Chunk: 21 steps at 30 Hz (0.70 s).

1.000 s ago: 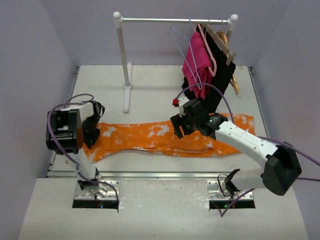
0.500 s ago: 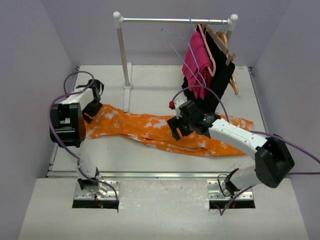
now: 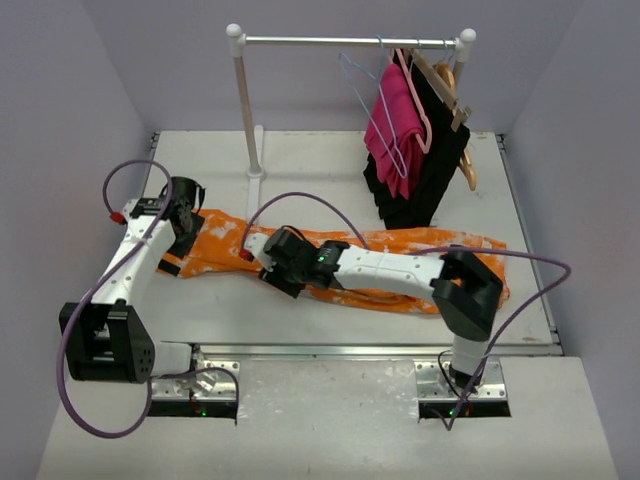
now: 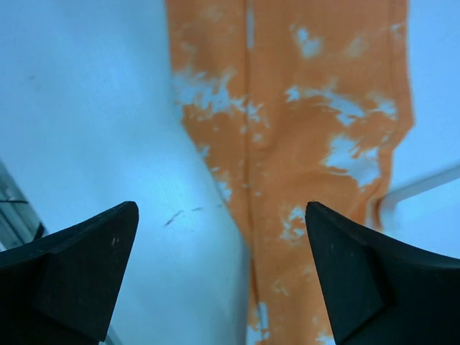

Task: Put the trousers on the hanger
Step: Fold the trousers at the center of the board.

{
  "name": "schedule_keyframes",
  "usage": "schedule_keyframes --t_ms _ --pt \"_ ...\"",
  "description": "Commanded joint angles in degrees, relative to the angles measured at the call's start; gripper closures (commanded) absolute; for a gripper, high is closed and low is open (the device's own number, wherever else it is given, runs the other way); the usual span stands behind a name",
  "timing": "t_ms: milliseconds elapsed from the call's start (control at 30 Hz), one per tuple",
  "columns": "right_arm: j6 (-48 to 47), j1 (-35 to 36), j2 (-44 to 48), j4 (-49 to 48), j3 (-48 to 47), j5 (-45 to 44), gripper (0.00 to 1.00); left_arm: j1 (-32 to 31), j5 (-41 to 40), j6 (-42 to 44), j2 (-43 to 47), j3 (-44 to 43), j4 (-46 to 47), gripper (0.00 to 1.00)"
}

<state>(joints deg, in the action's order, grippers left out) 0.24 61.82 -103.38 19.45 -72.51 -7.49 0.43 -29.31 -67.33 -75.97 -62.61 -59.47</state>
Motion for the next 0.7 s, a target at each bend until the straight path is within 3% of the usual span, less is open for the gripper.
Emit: schedule_keyframes --t_ms 0,200,400,500,667 --pt "-6.1 2.17 -10.98 1.52 -10.37 -6.27 0.58 0.23 1.31 -5.94 6.45 9.23 -3.24 0.0" --pt "-10.43 3.53 -19.21 -2.89 -17.04 -13.34 0.66 1.13 3.99 -5.56 6.78 15.97 5.13 0.0" --pt "-13.14 3.54 -25.04 -2.75 -21.19 -16.56 0.7 3.41 4.87 -3.18 -0.19 17.5 12.09 0.0" --pt "-13.46 3.56 -25.5 -3.67 -20.92 -17.9 0.98 3.77 3.85 -2.24 -2.63 17.84 14.62 0.0" --pt "-9.32 3.38 -14.82 -3.68 -15.21 -9.0 1.0 4.58 0.54 -4.23 -4.0 17.17 11.72 0.0"
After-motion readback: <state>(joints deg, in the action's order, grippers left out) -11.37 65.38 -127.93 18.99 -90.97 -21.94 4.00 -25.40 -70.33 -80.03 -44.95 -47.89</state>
